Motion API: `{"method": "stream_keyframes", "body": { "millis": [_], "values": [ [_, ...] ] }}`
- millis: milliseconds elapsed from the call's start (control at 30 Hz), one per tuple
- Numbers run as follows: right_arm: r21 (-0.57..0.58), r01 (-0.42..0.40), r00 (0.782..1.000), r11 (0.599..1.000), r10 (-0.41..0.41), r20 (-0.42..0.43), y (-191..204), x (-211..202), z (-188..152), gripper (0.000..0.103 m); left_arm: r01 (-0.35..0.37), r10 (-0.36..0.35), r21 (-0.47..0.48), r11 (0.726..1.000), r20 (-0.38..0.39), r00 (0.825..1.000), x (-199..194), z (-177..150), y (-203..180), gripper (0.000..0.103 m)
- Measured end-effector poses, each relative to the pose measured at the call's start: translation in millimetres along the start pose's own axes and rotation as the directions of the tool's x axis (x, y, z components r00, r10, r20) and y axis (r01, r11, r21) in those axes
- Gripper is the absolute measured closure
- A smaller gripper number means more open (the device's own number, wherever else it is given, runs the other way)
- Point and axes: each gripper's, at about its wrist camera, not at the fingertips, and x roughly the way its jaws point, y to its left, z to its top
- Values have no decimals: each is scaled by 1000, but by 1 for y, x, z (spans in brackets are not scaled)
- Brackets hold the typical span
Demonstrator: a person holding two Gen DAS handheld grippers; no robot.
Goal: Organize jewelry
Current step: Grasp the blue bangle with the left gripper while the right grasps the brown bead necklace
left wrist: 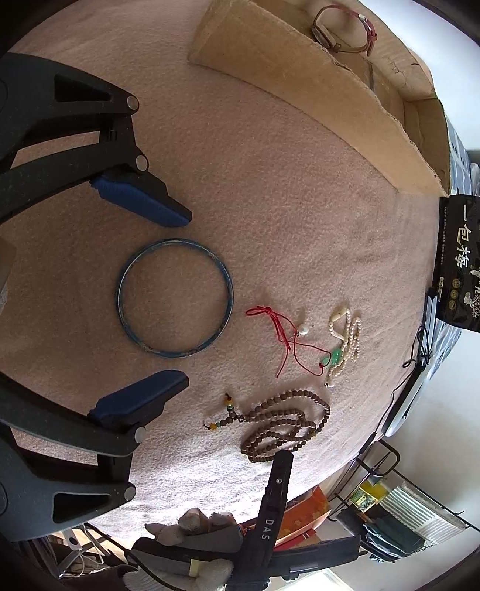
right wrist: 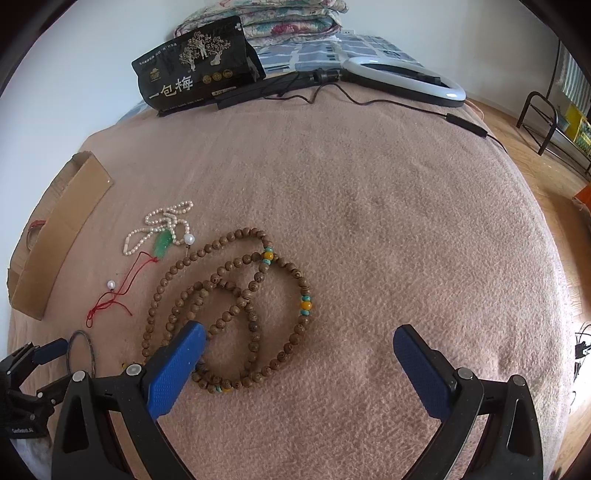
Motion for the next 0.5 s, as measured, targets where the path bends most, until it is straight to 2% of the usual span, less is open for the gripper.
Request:
{"method": "stream_keyframes", "body": {
  "millis": [200, 500],
  "values": [
    [89, -60, 996, 994, 65, -54, 5, 18, 2, 0, -33, 32, 51, 998, 1, 999, 4, -2, -14, 18],
    [44, -46, 996, 998, 50, -76, 47, 27, 12, 0, -88, 87, 102, 991, 16, 996, 9, -6, -23, 16]
  ]
}}
